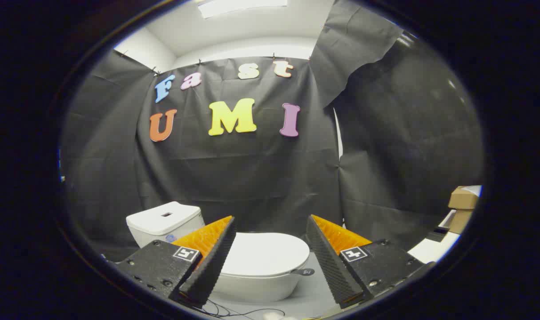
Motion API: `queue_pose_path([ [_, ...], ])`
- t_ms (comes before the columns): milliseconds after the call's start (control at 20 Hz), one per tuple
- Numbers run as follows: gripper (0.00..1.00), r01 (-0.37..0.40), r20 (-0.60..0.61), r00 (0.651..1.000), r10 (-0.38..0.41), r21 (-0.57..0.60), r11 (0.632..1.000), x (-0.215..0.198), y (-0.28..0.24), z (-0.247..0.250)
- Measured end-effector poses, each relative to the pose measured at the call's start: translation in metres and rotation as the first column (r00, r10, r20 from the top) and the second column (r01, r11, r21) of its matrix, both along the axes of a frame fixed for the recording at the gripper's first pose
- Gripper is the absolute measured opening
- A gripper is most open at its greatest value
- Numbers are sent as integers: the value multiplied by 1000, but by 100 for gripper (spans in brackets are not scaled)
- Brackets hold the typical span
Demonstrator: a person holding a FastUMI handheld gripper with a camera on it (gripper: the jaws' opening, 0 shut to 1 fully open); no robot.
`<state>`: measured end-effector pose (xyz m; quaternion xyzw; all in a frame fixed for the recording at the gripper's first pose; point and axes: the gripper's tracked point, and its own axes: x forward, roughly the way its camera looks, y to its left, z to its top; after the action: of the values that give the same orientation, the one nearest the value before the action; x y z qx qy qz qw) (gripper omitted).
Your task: Open the toilet lid.
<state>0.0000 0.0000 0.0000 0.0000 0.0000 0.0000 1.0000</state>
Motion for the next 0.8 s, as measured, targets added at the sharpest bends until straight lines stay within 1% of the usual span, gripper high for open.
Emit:
queue_pose_path([
  [400, 100, 20, 40, 999, -20, -11, 1000, -7, -9, 15],
  [550, 100, 22, 29, 999, -22, 26, 999, -4, -13, 12],
  [800, 100, 33, 5, 999, -34, 28, 999, -1, -19, 3],
])
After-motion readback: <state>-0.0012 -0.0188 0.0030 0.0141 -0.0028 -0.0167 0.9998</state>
